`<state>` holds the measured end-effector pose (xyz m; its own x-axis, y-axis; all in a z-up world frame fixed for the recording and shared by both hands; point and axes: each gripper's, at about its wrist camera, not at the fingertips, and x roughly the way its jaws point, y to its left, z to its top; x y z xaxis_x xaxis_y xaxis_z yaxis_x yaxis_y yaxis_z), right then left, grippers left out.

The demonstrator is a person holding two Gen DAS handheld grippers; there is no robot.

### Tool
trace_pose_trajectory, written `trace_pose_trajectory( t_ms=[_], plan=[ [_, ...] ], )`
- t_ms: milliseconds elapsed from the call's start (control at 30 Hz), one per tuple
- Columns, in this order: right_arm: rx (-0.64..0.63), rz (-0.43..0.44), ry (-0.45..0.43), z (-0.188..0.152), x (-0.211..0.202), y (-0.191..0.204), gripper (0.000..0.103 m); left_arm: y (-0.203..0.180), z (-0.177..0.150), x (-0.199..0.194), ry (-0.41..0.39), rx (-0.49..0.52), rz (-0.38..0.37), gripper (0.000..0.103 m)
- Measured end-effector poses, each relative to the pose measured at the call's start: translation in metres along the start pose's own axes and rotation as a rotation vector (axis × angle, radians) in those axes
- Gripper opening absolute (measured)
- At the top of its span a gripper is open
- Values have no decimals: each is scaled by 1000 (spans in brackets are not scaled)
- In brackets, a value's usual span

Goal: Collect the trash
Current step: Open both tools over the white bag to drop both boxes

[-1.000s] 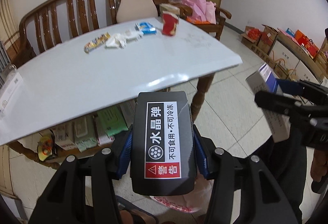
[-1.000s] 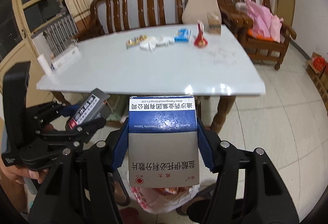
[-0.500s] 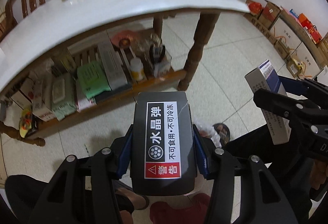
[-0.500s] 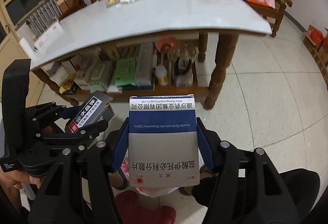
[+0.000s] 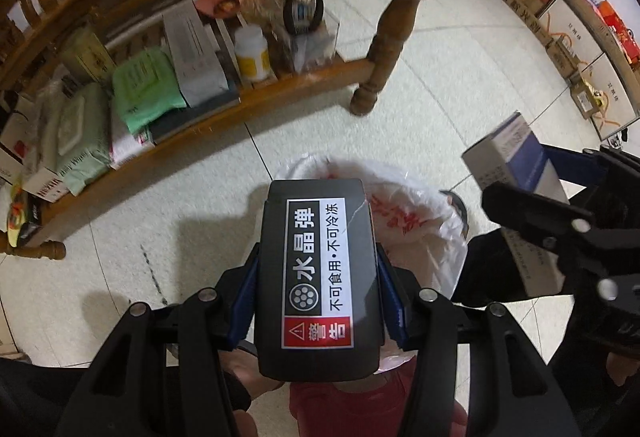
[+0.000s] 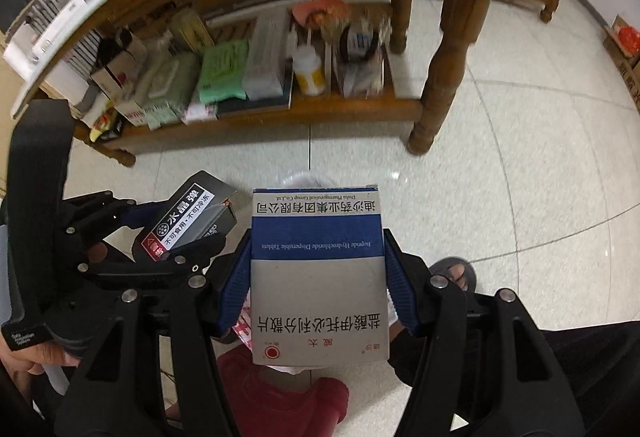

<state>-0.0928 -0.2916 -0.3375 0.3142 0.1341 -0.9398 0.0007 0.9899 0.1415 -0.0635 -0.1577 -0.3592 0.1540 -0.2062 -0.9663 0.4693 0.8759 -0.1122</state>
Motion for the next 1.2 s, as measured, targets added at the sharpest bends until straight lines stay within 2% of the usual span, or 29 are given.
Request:
trace_pose_trajectory(
  t_ms=[267, 633, 733, 867, 933, 967, 1000, 1033, 1200],
  plan=[
    [56, 21, 100, -10, 47, -10, 59, 2, -17, 46, 87, -9, -19, 51],
    [117, 18, 208, -18, 100, -22, 60, 2, -27, 88, 128, 3, -36, 52],
    [116, 11, 220, -19, 105, -21, 60, 2, -31, 95, 158, 2, -42, 67],
    [106, 14, 229, -19, 111, -18, 60, 0, -32, 98, 166, 17, -41, 75],
    [119, 15, 238, -19, 115, -20, 70, -1, -33, 99, 165, 21, -39, 81],
    [131, 13, 235, -19, 116, -22, 81, -1, -33, 99, 168, 21, -40, 86],
    [138, 6, 234, -19, 116, -23, 86, -1, -33, 100, 169, 22, -39, 89],
    [140, 4, 237, -19, 117, -24, 86, -1, -34, 99, 169, 25, -33, 93],
    [155, 5, 226, -17, 114, -26, 86, 0, -33, 98, 167, 26, -25, 95]
  ],
)
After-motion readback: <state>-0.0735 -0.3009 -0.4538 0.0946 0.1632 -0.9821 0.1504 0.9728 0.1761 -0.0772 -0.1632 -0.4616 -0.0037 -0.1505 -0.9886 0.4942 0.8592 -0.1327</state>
